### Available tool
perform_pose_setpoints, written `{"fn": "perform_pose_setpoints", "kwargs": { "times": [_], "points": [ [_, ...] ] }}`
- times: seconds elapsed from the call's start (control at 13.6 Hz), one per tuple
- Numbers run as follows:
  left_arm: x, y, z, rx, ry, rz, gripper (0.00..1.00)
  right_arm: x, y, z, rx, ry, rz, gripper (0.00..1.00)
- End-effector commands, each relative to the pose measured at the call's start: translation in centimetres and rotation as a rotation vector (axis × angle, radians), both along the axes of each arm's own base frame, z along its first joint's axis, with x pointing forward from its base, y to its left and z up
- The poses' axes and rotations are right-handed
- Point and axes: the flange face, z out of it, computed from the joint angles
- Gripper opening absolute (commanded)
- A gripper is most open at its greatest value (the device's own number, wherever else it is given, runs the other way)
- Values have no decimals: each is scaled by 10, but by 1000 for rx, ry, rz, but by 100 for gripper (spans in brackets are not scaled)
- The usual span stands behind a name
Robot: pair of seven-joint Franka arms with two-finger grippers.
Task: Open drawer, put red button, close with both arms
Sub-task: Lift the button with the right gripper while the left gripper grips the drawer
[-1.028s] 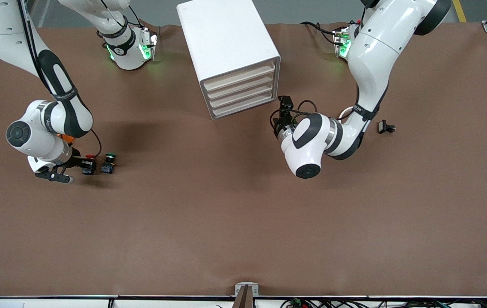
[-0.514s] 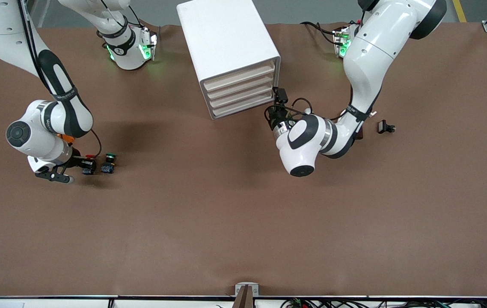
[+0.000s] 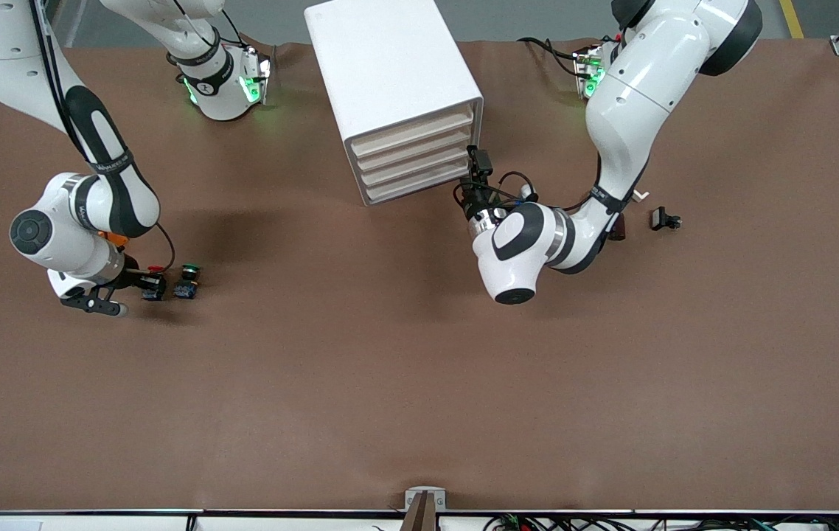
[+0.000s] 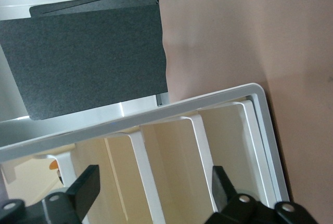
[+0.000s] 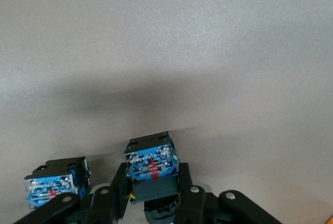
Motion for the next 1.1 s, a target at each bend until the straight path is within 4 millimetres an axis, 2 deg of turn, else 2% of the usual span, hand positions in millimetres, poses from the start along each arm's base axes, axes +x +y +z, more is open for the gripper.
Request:
{"fn": "perform_pose_setpoints", "kwargs": {
  "times": [0.0, 0.29, 0.59, 0.81, 0.88, 1.03],
  "points": [
    [-2, -12, 6, 3, 33, 10, 73, 1, 1, 4, -2, 4, -6, 0],
    [-4, -14, 6, 4, 45, 13, 68, 8, 3, 12, 4, 31, -3, 0],
    [-13, -22, 6, -8, 76, 9, 68, 51, -5, 72, 23, 125, 14, 0],
    [-15, -20, 3, -2, 83, 9, 67, 65, -2, 104, 28, 153, -6, 0],
    [-18, -20, 1, 1, 88, 7, 63, 63, -1, 112, 32, 173, -33, 0],
    [-19, -20, 0, 4, 91, 6, 50, 61, 11, 151, 38, 220, -99, 0]
  ]
}}
